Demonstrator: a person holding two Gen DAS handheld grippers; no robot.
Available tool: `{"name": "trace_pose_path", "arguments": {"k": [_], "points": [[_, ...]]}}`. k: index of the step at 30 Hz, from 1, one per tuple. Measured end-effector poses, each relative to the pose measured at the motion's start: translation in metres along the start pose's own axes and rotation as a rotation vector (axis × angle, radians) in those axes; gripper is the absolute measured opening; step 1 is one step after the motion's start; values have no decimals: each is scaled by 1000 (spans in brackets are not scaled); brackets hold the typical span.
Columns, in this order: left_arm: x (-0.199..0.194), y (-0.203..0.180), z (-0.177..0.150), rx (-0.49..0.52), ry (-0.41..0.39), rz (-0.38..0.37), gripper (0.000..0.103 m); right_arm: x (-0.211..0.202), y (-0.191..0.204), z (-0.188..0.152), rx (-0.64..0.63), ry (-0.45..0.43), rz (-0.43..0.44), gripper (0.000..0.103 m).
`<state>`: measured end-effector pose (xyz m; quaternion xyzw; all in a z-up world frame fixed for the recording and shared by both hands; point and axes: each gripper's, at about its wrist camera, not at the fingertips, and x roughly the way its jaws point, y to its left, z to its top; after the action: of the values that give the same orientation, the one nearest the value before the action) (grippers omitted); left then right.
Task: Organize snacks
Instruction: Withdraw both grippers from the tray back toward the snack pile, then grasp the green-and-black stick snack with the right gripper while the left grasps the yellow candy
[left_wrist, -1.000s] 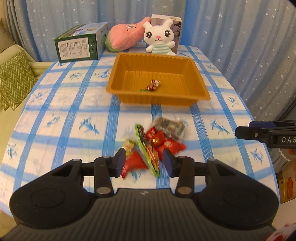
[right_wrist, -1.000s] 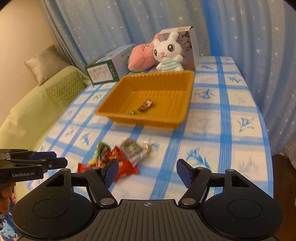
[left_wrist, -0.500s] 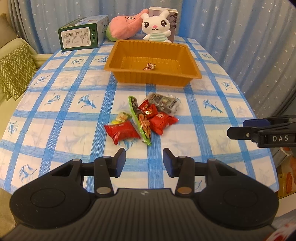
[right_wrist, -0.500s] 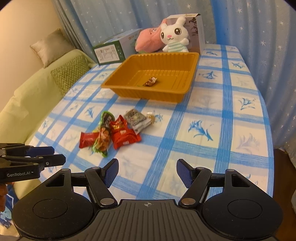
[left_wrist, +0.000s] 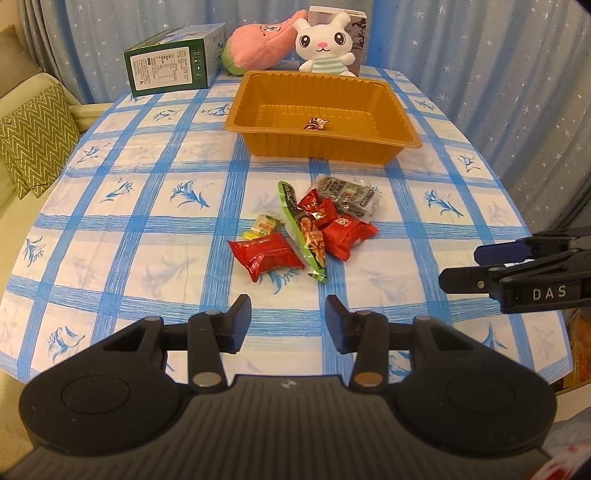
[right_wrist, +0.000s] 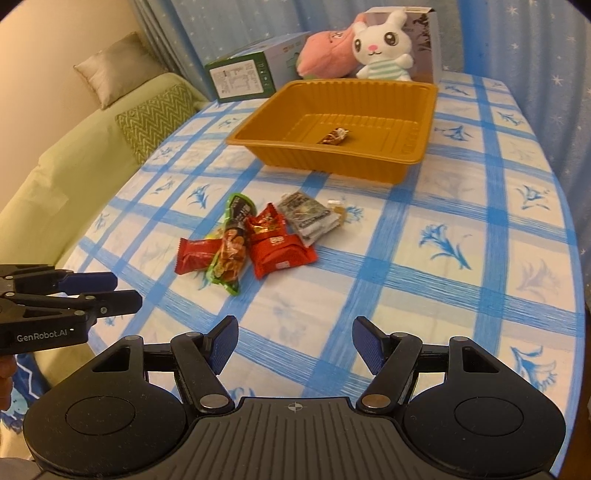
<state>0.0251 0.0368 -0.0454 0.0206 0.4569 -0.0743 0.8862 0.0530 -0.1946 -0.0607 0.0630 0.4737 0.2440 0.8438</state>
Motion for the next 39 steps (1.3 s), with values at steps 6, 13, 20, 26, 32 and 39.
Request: {"name": "trace_pose_path", "arguments": {"k": [6, 13, 20, 26, 32, 39], "points": [[9, 11, 5, -2, -1, 1, 40, 16, 11, 11, -13, -1, 22, 69], [22, 28, 14, -4, 6, 2, 40, 41, 31, 28, -51, -7, 49, 60], [40, 42, 26, -1, 5, -8, 40, 75, 49, 47, -73, 4, 58, 50], [54, 52, 35, 14, 17, -17, 40, 102, 56, 57, -77, 23, 40, 43], [65, 62, 41, 24, 33, -24, 40, 123, 57, 62, -66, 43, 18, 38], [72, 68, 45, 40, 44, -44, 40, 140, 58, 65, -61, 61, -9, 32]]}}
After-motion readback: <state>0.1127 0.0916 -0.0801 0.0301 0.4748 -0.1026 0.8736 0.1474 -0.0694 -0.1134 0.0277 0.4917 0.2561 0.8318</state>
